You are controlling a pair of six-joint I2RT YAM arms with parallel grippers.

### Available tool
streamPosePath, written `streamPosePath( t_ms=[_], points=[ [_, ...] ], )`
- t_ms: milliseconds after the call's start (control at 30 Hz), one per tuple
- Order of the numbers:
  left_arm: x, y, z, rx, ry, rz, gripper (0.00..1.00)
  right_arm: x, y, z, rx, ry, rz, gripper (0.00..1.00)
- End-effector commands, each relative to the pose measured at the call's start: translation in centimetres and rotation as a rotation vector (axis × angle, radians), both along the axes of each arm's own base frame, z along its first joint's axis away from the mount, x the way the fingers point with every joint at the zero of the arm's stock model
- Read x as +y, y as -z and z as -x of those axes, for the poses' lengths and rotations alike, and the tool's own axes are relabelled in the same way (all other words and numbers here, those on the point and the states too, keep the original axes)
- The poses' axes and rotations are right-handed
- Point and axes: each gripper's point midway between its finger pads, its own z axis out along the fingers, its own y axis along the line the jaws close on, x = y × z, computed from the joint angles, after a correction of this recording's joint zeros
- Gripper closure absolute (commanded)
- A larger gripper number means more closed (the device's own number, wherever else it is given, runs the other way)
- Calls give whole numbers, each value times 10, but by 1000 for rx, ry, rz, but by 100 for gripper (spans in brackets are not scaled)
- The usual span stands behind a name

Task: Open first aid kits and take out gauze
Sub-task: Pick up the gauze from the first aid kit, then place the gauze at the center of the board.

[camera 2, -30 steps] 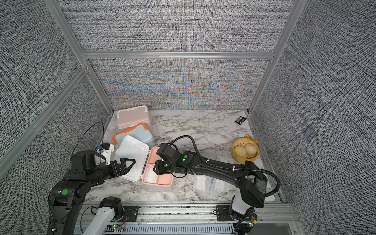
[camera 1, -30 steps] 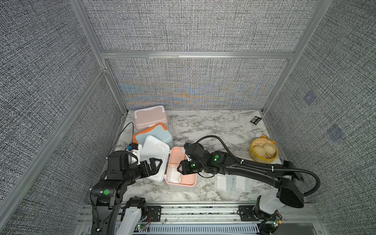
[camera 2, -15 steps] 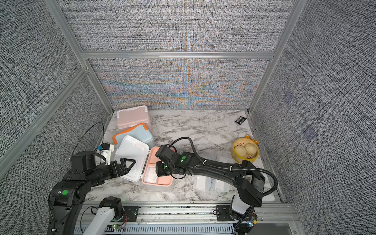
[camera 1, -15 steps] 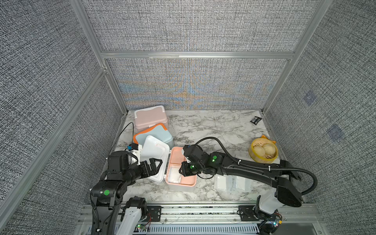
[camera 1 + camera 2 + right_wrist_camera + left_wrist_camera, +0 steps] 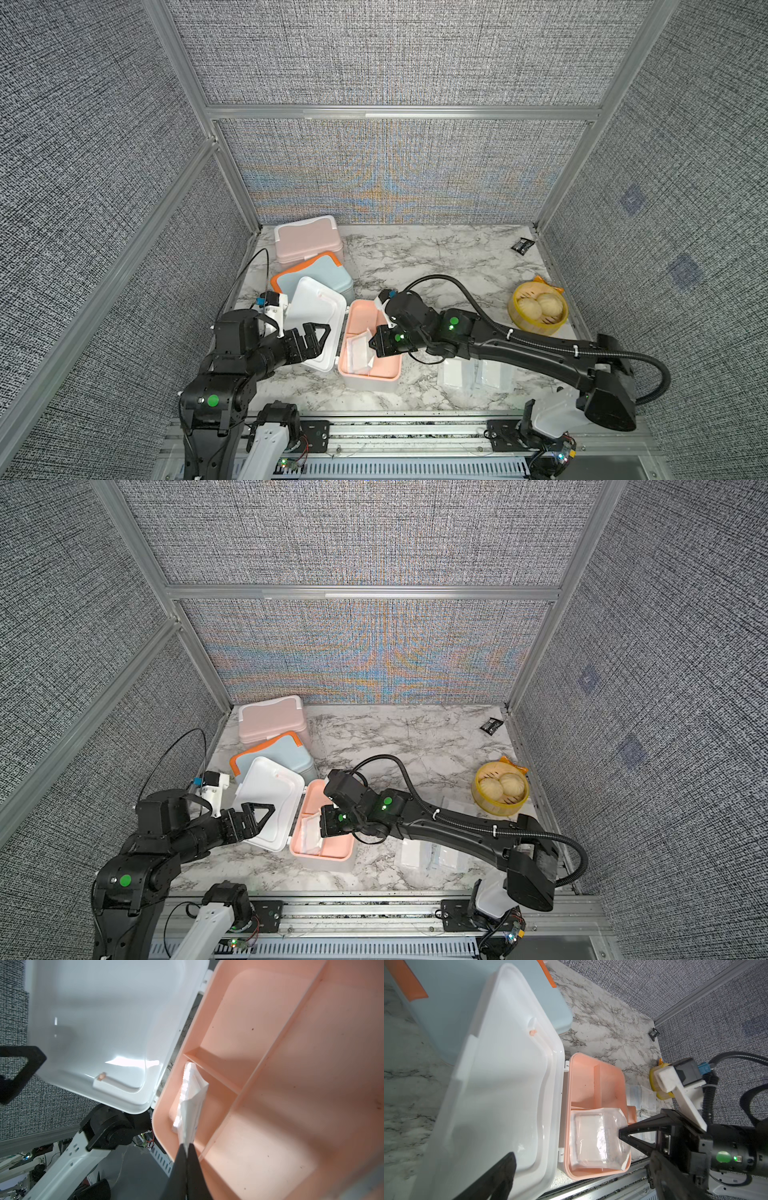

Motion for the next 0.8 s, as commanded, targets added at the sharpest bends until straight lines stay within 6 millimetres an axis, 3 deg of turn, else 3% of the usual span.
streamPosePath(
  t_ms=[0,200,400,600,767],
  points=[
    [0,-12,3,-40,6,2,1,-15,-18,-8,-79,35,-11,100],
    [-5,-38,4,-117,25,39,0,-66,-40,-17,-160,143,-36,100],
    [-11,-40,-5,-103,33,78,0,-140,-44,-20,-200,288,-20,100],
    [-17,-36,-18,-73,45,124,0,-207,-17,-11,-168,419,27,100],
    [-20,-35,-24,-63,46,146,0,-232,9,-1,-114,467,34,100]
  ],
)
